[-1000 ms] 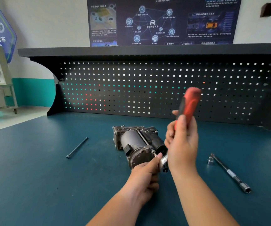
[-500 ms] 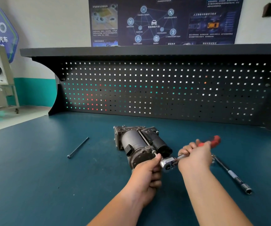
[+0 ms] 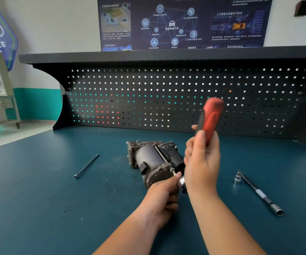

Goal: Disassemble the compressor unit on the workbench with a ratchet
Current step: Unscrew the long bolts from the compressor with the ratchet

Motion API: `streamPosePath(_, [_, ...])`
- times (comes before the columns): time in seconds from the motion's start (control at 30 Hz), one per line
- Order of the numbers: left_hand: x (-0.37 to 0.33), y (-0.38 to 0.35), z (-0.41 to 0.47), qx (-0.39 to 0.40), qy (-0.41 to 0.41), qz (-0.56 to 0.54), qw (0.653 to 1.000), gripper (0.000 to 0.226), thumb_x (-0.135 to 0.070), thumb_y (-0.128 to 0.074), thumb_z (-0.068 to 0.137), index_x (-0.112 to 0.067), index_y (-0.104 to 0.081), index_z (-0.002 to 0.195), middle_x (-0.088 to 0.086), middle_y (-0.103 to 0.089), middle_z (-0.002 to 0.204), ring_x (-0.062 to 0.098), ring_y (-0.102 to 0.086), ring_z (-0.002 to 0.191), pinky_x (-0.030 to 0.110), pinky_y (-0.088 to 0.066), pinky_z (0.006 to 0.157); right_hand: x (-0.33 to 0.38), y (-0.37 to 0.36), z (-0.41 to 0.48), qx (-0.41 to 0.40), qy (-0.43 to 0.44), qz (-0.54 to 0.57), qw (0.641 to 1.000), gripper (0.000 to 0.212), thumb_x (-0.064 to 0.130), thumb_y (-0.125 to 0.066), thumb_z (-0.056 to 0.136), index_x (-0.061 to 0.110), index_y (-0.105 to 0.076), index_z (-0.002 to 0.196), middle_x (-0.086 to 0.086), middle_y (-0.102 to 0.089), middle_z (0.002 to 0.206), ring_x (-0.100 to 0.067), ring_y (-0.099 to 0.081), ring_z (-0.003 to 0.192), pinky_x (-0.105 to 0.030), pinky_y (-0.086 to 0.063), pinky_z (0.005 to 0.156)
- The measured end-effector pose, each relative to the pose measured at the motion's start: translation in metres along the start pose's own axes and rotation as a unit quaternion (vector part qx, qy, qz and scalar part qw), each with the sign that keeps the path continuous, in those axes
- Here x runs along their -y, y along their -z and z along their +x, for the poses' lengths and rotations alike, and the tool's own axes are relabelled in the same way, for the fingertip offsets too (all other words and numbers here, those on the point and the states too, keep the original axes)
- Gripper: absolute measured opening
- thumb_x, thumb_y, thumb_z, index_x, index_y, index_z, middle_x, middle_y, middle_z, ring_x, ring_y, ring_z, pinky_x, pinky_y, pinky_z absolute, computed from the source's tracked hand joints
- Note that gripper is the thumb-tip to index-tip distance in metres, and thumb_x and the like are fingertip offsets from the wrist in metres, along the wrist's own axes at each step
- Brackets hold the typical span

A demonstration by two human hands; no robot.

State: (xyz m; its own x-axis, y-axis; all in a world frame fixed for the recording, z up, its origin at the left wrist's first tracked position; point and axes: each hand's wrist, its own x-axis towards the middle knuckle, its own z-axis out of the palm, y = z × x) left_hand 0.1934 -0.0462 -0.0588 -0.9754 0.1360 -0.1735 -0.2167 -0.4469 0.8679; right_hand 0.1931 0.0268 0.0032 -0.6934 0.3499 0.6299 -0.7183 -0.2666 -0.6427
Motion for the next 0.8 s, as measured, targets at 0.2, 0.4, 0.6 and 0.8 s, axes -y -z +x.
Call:
streamPosePath(0.2, [-0.001, -0.001, -0.002, -0.003, -0.02, -0.027, 0.999, 0.05, -0.02, -0.062, 0.087, -0.019, -0.053, 0.038, -0.01, -0.032, 0.044, 0.002, -0.021, 0.034, 0.014, -0.014, 0.032, -0.001, 0.005, 0.011, -0.088, -0.07, 0.052, 0.992, 0.019, 0.04, -0.045, 0.096, 0.025, -0.053, 0.088, 0.015, -0.037, 0.048, -0.001, -0.03, 0.041, -0.014, -0.025, 0.039])
streamPosePath(0.4, [0.0, -0.005, 0.001, 0.01, -0.02, -0.051, 0.998, 0.053, -0.025, -0.061, 0.087, -0.02, -0.05, 0.035, -0.011, -0.034, 0.044, 0.002, -0.022, 0.033, 0.014, -0.014, 0.032, -0.014, 0.039, 0.033, -0.326, -0.345, 0.226, 0.85, 0.037, 0.051, -0.037, 0.096, 0.022, -0.044, 0.074, 0.008, -0.031, 0.049, -0.007, -0.024, 0.03, -0.014, -0.018, 0.034])
streamPosePath(0.6, [-0.001, 0.0, -0.001, -0.02, 0.018, 0.031, 0.999, 0.044, -0.039, -0.07, 0.077, -0.023, -0.043, 0.046, -0.01, -0.032, 0.046, 0.005, -0.02, 0.036, 0.014, -0.013, 0.033, -0.006, 0.022, 0.028, -0.264, -0.219, 0.148, 0.928, 0.026, 0.04, -0.038, 0.099, 0.022, -0.049, 0.083, 0.011, -0.032, 0.051, -0.004, -0.026, 0.036, -0.015, -0.02, 0.035])
streamPosePath(0.8, [-0.003, -0.001, -0.001, -0.027, 0.019, 0.018, 0.999, 0.035, -0.035, -0.077, 0.06, -0.023, -0.046, 0.053, -0.008, -0.033, 0.044, 0.004, -0.021, 0.034, 0.013, -0.012, 0.033, 0.001, 0.004, 0.013, -0.115, -0.084, 0.072, 0.987, 0.019, 0.033, -0.041, 0.1, 0.024, -0.051, 0.086, 0.016, -0.035, 0.048, -0.001, -0.027, 0.04, -0.014, -0.024, 0.038])
